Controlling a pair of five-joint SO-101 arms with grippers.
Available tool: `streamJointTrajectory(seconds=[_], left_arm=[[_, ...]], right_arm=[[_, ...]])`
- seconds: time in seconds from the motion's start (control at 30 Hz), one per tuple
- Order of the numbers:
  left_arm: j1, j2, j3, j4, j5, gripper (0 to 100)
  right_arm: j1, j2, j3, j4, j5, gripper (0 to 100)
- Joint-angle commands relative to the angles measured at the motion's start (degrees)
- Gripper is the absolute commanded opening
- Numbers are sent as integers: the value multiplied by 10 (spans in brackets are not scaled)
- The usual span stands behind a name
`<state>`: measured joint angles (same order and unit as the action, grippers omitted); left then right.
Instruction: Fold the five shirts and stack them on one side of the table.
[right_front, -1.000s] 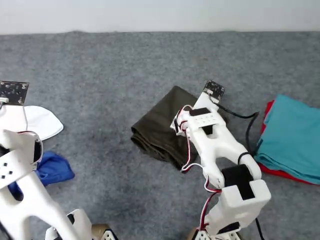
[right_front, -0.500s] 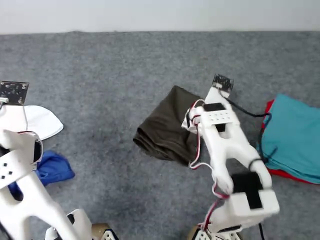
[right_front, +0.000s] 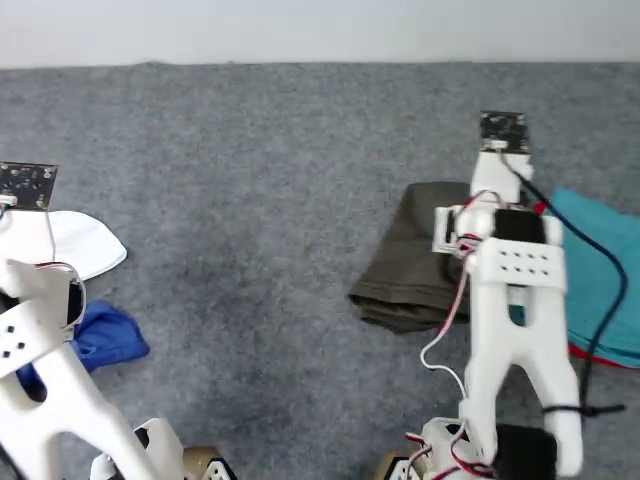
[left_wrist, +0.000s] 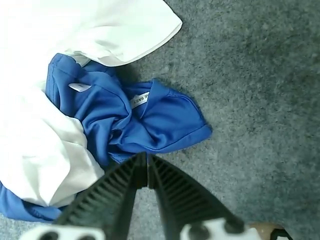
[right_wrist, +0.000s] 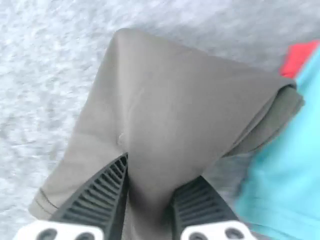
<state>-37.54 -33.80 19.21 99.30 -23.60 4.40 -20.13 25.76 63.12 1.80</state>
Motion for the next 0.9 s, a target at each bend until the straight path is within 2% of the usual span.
streamJointTrajectory(seconds=[0.0,0.23,0.47,0.73,0.87], left_arm=[[-2,-12,-3,11,-1,14],[-2,-12,-3,11,0,14],[-2,-12,-3,11,0,15],[-2,-14,-3,11,1,15],[-2,-16,-3,11,1,15]], right_arm=[[34,-51,-32,14,48,8],[68,-69,-126,79,115,8],[114,-65,-185,72,188,9],[174,-65,-199,36,199,9],[204,-58,-195,23,238,9]])
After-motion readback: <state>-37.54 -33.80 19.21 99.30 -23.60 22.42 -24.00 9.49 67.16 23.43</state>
